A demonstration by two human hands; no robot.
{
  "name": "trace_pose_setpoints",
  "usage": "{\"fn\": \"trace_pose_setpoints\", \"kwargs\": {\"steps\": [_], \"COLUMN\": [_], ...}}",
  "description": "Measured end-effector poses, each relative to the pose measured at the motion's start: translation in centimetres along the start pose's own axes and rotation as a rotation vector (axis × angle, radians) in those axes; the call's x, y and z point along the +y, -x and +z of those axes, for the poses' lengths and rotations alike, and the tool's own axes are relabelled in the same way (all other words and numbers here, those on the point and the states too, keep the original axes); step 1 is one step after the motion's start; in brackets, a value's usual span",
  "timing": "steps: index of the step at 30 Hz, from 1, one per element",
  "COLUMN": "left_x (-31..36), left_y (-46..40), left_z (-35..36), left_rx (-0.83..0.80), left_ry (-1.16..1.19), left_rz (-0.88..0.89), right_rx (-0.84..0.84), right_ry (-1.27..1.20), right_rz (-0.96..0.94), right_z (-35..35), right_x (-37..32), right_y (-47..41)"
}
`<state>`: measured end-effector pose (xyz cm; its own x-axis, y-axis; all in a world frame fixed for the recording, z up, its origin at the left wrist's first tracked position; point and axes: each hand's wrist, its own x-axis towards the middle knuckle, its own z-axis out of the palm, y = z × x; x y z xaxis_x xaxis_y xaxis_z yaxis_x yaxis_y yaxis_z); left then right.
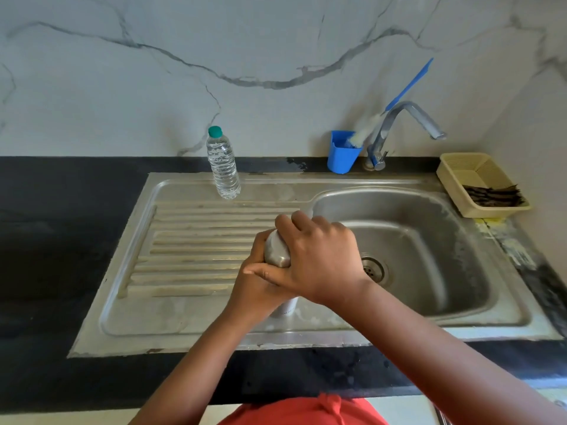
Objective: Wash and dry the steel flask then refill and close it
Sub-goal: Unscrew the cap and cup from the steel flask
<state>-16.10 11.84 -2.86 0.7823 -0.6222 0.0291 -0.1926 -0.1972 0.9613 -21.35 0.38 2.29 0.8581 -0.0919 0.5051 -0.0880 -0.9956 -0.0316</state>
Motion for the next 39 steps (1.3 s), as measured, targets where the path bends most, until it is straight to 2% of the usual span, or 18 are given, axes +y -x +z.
{"fn": "trace_pose_setpoints", "kwargs": {"steps": [3,8,10,16,18,20,22,24,26,28,31,33,34,37,39], "left_x": [-0.5,-1.4,-1.9,-2.1,-1.8,-1.9,-1.6,-1.4,-1.5,-1.6,-1.6,-1.7,-1.7,-1.4,-1.2], "left_y": [-0.6,-1.5,-1.7,-1.3,-1.2,-1.1,-1.0,-1.0,-1.0,-1.0,-1.0,-1.0,-1.0,-1.0,-0.8], "left_z": [0.4,0.0,-0.1,-0.4,-0.5,-0.5,-0.5,-0.4,-0.4,-0.3,-0.1,-0.1,-0.1,-0.4,-0.5], "left_rx": [0.041,-0.023,-0.074,-0.112,-0.115,-0.103,-0.103,-0.098,-0.095,-0.1,-0.078,-0.087,-0.098,-0.112,-0.113], "left_ry": [-0.051,-0.039,-0.007,0.061,0.054,0.084,0.091,0.084,0.079,0.092,0.087,0.105,0.105,0.086,0.064], "left_rz": [0.013,-0.021,-0.041,-0.07,-0.036,-0.037,-0.041,-0.039,-0.039,-0.029,0.002,-0.007,-0.014,-0.03,-0.022], "right_rx": [0.057,0.042,-0.077,-0.614,-0.687,-0.611,-0.519,-0.556,-0.566,-0.582,-0.693,-0.742,-0.706,-0.577,-0.571], "right_ry": [-0.101,-0.282,-0.341,-0.332,-0.378,-0.382,-0.154,0.055,-0.016,-0.091,-0.245,-0.326,-0.296,-0.005,-0.002], "right_rz": [-0.072,-0.221,-0.342,-0.615,-0.578,-0.431,-0.264,-0.146,-0.161,-0.259,-0.358,-0.284,-0.214,-0.066,-0.082], "right_z": [0.9,1.0,0.6,-3.7,-4.8,-5.1,-5.0,-4.7,-4.7,-5.2,-6.0,-6.3,-6.1,-5.0,-4.7], "right_x": [0.5,2.0,2.9,3.3,2.7,2.1,1.3,0.9,0.6,0.8,1.4,1.3,1.2,0.2,-0.1], "right_y": [-0.4,-1.1,-1.9,-4.2,-3.9,-3.5,-3.4,-3.1,-2.8,-3.0,-3.2,-2.9,-2.6,-2.2,-2.1]}}
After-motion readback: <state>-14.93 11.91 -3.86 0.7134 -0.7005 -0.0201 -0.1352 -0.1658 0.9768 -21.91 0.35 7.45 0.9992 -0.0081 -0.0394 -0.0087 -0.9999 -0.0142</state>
